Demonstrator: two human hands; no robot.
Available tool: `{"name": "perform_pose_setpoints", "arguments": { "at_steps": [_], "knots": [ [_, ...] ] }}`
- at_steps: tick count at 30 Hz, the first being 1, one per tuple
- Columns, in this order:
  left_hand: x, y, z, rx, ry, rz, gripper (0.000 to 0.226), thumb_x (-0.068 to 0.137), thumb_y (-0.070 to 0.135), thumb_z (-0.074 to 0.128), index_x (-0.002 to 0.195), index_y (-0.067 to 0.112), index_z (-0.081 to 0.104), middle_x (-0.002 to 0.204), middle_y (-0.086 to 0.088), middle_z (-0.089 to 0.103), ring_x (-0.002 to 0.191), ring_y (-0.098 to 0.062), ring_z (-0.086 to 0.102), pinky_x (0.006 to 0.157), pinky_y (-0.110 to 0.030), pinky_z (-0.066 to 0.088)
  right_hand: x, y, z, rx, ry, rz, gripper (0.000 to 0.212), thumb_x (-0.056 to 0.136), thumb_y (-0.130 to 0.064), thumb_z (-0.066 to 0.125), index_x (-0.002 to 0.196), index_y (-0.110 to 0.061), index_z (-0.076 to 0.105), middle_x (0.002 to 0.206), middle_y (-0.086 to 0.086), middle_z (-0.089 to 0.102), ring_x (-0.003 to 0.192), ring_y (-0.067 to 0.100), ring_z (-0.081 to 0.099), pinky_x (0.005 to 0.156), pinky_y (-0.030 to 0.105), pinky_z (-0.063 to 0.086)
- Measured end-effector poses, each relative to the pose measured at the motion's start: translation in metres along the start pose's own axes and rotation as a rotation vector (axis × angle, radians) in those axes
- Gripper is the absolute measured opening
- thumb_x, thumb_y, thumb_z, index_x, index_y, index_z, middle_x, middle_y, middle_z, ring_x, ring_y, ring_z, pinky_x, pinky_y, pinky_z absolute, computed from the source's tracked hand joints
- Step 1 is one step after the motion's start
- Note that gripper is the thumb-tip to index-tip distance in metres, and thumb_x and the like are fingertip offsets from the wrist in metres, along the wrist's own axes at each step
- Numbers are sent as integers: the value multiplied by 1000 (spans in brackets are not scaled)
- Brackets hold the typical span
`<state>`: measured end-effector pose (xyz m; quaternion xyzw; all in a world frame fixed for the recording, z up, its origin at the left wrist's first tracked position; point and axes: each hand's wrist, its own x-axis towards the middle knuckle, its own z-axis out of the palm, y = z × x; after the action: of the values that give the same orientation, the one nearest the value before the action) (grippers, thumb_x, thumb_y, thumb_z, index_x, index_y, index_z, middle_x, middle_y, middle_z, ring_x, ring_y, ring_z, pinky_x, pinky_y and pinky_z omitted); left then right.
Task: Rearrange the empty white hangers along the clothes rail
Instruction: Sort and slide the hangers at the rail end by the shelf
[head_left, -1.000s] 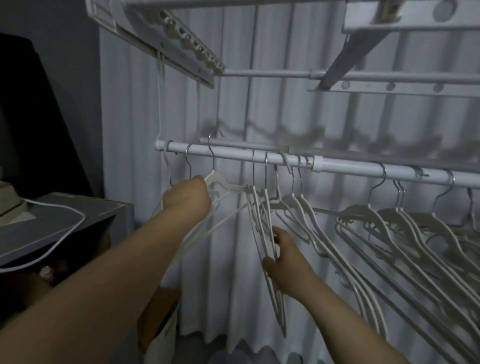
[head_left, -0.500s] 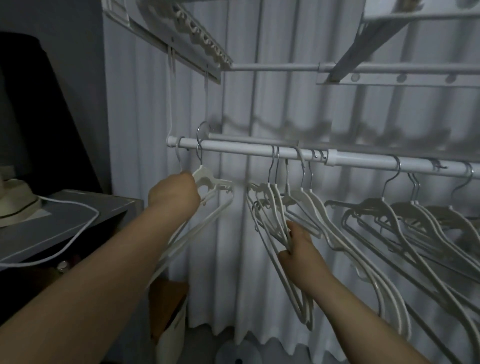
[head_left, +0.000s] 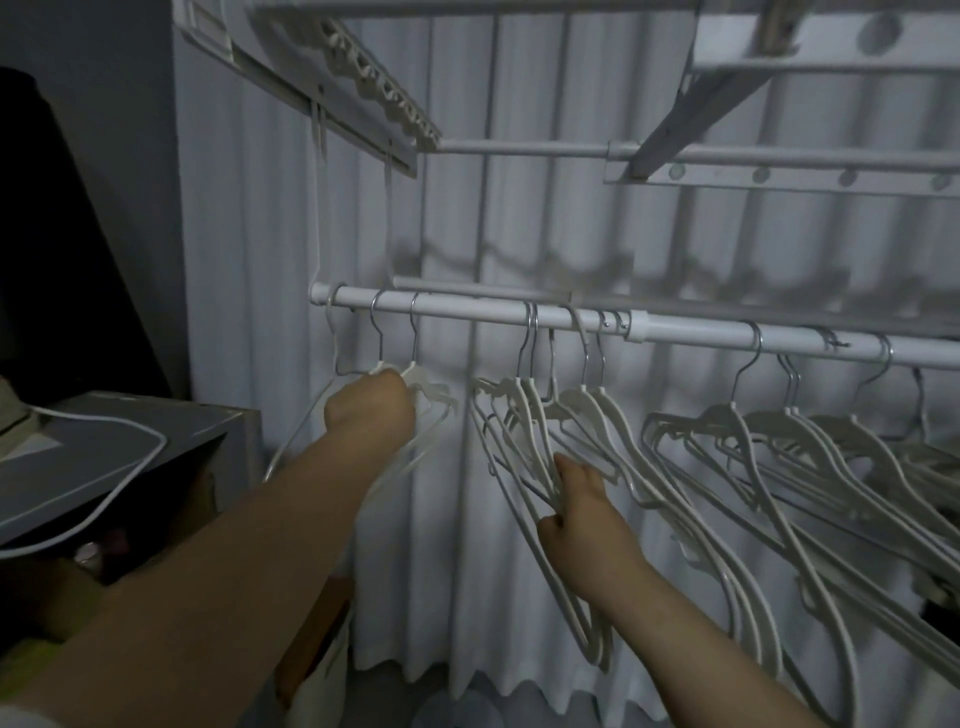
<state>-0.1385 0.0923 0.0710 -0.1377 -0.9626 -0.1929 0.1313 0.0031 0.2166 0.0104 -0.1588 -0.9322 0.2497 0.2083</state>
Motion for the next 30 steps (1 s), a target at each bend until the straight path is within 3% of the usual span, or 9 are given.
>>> {"name": "perform_pose_setpoints", "arguments": {
  "at_steps": [6, 11, 14, 17, 18, 20, 23, 26, 30],
  "knots": [
    [-4, -8, 7, -2, 10, -2, 33, 95, 20, 40, 124, 6, 46, 129, -17, 52, 118, -32, 50, 97, -35, 38, -3, 0, 6, 10, -14, -34, 62, 94, -10, 41, 146, -12, 7, 151, 6, 18, 119, 22, 47, 70, 16, 30],
    [-20, -15, 3, -109, 117, 119, 34, 92, 25, 43, 123, 11, 48, 125, -14, 54, 115, -31, 50, 91, -34, 40, -8, -6, 7, -72, 19, -138, 62, 94, -17, 44, 146, -10, 10, 152, 5, 16, 135, 19, 32, 103, 16, 26],
    [-36, -12, 0, -168, 233, 234, 34, 89, 20, 48, 122, 11, 52, 127, -12, 54, 119, -29, 46, 95, -34, 36, -14, -13, 1, -140, 85, -210, 50, 93, -13, 42, 142, -10, 29, 152, 4, 22, 139, 18, 28, 111, 19, 22],
    [-52, -6, 0, -317, 315, 348, 30, 88, 17, 50, 116, 11, 59, 121, -10, 60, 118, -27, 49, 98, -30, 33, -18, -18, -11, -243, 349, -372, 35, 77, -7, 47, 105, -6, 68, 114, 13, 64, 103, 28, 64, 85, 25, 51],
    [-59, -3, 2, -406, 305, 376, 28, 88, 15, 50, 114, 9, 61, 119, -11, 62, 116, -27, 51, 97, -30, 35, -20, -19, -17, -247, 425, -420, 33, 71, -11, 45, 90, -7, 72, 96, 11, 71, 87, 26, 68, 73, 25, 54],
    [-71, 5, 8, -583, 219, 399, 27, 89, 13, 50, 113, 7, 61, 116, -11, 62, 112, -25, 54, 93, -28, 39, -22, -18, -33, -245, 516, -472, 33, 67, -14, 43, 81, -7, 72, 83, 11, 72, 80, 26, 64, 72, 27, 50],
    [-82, 23, 22, -790, 71, 356, 30, 89, 13, 52, 117, 6, 56, 114, -10, 61, 110, -24, 55, 91, -24, 40, -26, -9, -59, -258, 527, -332, 25, 72, -1, 56, 93, -3, 70, 96, 16, 70, 90, 38, 63, 79, 35, 50],
    [-91, 41, 37, -933, -64, 266, 50, 83, 21, 63, 128, 11, 45, 117, -7, 54, 112, -27, 54, 98, -32, 42, -27, 8, -71, -235, 334, -105, 36, 87, -10, 54, 123, -7, 56, 125, 12, 58, 116, 30, 52, 95, 29, 39],
    [-101, 56, 55, -1032, -148, 174, 72, 73, 30, 71, 135, 18, 35, 136, -4, 43, 123, -24, 46, 106, -33, 37, -35, 14, -61, -161, 220, 52, 37, 91, -26, 51, 126, -15, 51, 122, 1, 63, 109, 22, 59, 91, 26, 41]
  ]
}}
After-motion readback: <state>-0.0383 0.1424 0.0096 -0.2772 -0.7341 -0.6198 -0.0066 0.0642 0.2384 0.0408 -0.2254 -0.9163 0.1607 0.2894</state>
